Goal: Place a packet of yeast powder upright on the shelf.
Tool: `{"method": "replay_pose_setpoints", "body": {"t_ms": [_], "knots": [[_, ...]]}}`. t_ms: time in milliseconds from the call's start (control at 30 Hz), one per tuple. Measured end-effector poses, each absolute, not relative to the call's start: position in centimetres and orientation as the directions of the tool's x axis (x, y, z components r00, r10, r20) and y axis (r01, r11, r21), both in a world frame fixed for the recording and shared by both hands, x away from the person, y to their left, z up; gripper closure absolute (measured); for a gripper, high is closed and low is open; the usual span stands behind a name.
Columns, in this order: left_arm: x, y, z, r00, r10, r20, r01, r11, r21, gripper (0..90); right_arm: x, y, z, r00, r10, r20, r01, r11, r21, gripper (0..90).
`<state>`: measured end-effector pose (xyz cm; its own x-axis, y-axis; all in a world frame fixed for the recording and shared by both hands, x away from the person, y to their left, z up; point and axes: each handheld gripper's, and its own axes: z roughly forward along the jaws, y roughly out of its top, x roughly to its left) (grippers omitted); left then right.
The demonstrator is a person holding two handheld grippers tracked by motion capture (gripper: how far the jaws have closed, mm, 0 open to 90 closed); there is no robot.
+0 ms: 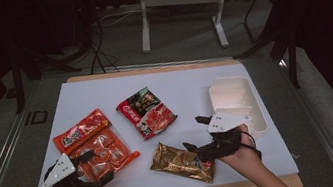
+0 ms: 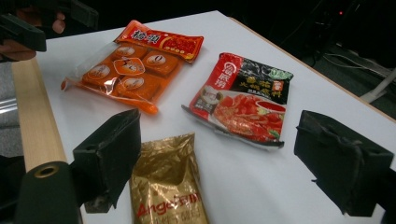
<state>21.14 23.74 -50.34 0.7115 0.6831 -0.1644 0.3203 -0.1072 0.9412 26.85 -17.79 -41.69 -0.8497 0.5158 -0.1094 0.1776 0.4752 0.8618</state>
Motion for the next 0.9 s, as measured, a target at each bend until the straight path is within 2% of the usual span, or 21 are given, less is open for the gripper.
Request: {"method": "replay_pose_setpoints", "body": {"t_ms": [733,900], "knots": [[21.3,23.6,-50.5,0.725,0.669,-0.165,0.330,-0.128,0.935,2.3,29.1,-12.6,-44.4,-0.901,0.432,-0.046,0.214,0.534,0.818,16.1],[21.3,23.7,-50.5,0.724,0.670,-0.166,0.332,-0.128,0.934,2.3,29.9,-11.6,-45.6,-0.910,0.415,-0.014,0.243,0.559,0.793,19.1]]}}
